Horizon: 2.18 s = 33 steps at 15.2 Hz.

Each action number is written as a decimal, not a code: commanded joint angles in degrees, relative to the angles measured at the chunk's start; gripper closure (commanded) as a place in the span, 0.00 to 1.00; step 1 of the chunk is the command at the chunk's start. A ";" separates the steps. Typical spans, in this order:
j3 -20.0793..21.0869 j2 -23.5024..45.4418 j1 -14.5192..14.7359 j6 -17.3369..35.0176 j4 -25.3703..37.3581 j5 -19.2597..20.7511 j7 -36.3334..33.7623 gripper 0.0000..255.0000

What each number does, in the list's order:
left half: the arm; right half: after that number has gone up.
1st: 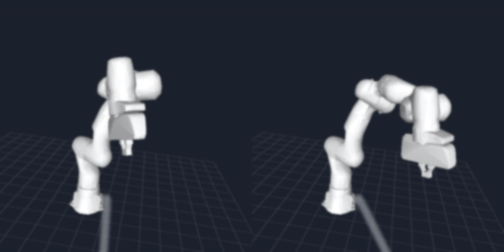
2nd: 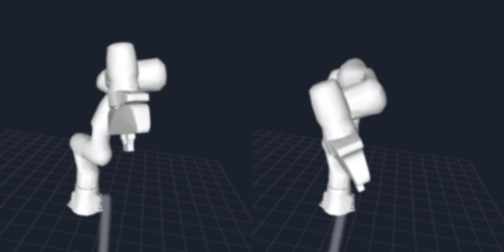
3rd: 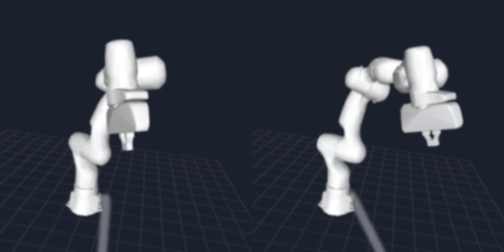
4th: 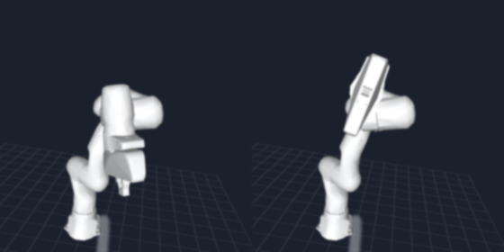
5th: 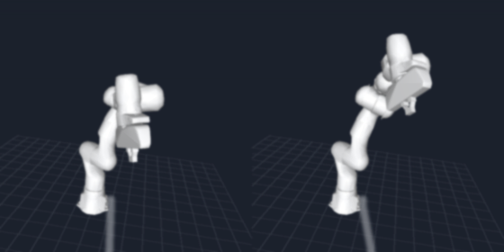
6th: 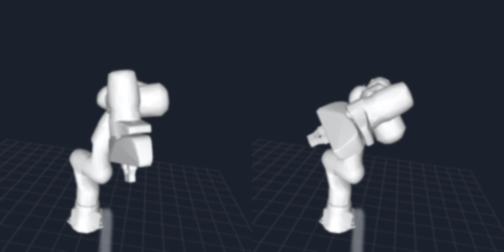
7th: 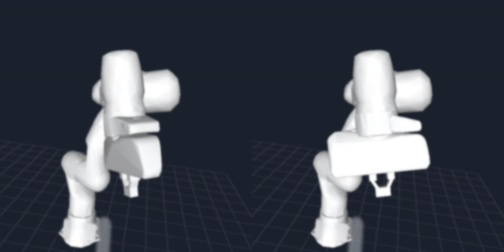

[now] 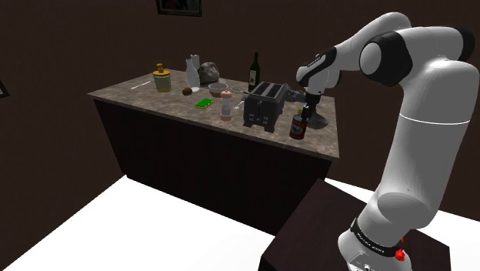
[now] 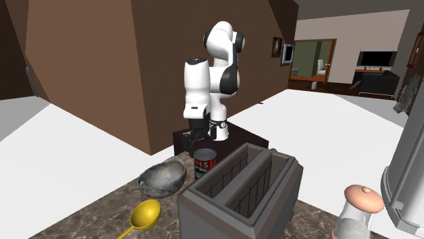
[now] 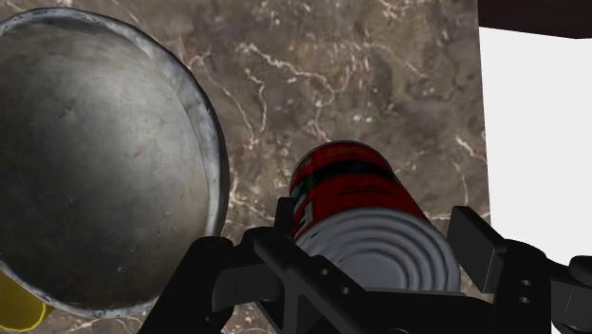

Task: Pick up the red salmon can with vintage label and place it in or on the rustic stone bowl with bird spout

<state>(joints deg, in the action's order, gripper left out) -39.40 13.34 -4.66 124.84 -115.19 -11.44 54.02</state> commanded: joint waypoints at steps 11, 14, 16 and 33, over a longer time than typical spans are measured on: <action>-0.97 -3.87 0.98 -6.61 3.73 3.45 -2.43 1.00; -1.14 -4.83 1.18 -8.70 5.12 4.26 -3.01 1.00; -1.23 -5.40 1.28 -10.11 6.11 4.74 -3.35 1.00; -1.57 -7.87 1.53 -22.62 16.83 6.83 -4.95 1.00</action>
<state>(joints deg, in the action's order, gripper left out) -40.95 5.70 -3.15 102.86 -98.87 -4.76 49.16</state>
